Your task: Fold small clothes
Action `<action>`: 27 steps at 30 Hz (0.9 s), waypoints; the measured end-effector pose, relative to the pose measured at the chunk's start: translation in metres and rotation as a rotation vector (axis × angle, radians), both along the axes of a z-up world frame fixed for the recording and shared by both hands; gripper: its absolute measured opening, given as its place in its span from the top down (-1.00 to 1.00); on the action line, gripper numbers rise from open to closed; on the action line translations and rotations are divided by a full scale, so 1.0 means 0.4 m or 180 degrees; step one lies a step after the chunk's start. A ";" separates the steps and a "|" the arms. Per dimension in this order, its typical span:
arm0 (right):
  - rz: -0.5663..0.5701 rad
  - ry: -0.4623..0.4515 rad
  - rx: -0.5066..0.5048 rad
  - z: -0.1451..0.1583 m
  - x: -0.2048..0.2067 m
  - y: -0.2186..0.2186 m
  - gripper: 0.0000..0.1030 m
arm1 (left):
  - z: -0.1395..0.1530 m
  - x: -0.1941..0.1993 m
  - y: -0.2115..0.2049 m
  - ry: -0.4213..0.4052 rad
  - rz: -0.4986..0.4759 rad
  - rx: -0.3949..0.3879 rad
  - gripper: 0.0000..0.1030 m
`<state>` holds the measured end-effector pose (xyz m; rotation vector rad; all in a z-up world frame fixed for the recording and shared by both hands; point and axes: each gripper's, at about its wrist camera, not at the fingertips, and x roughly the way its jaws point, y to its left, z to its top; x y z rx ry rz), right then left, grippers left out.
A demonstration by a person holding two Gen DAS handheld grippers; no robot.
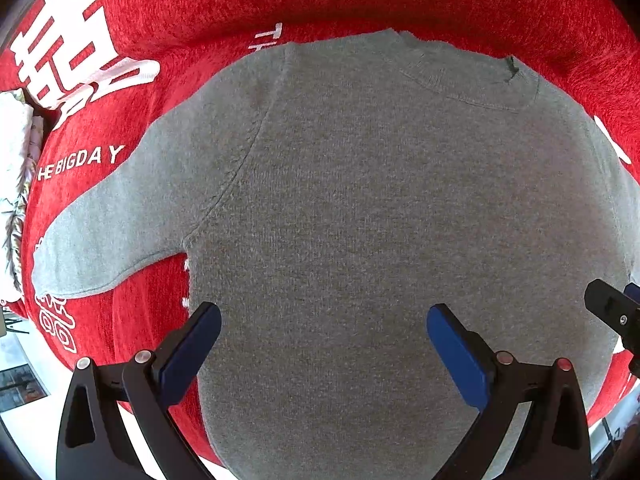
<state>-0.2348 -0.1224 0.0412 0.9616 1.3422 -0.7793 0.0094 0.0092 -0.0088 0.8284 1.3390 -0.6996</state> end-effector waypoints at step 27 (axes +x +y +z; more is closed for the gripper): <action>-0.0012 0.0062 0.0156 -0.002 0.018 0.004 -1.00 | -0.011 0.019 0.015 0.0093 0.0070 -0.0152 -1.00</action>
